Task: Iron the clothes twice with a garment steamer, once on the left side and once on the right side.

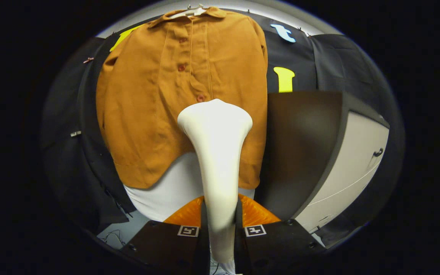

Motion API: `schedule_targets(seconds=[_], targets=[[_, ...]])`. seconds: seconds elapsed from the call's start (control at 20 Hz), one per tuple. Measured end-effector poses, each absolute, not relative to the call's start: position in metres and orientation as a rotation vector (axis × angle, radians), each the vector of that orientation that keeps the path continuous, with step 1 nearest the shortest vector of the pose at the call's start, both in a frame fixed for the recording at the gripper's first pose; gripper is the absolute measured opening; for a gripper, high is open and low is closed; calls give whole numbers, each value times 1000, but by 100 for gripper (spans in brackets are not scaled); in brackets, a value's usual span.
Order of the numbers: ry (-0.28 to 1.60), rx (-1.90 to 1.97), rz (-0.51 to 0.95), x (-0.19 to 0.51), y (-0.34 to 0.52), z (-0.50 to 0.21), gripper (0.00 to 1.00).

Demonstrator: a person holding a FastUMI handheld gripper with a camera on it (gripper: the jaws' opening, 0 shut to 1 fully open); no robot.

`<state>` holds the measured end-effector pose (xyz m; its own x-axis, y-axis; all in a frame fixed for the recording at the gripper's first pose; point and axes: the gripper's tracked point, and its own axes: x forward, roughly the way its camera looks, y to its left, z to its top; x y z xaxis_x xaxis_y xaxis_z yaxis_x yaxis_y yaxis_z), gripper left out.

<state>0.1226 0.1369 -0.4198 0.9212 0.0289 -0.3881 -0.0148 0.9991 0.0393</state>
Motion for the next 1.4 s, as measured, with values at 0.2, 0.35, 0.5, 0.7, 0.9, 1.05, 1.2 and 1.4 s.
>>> schedule_targets(seconds=[0.2,0.35,0.5,0.7,0.9,1.05,1.2,1.4], targets=[[313,67,66,126,163,-330,28],[236,78,98,136,186,-265,28],[154,87,117,145,206,-206,28],[79,81,133,167,232,-160,28],[56,65,128,192,250,-157,28],[50,50,120,212,259,-163,28],[58,31,111,227,265,-175,28],[88,14,91,238,268,-201,28]])
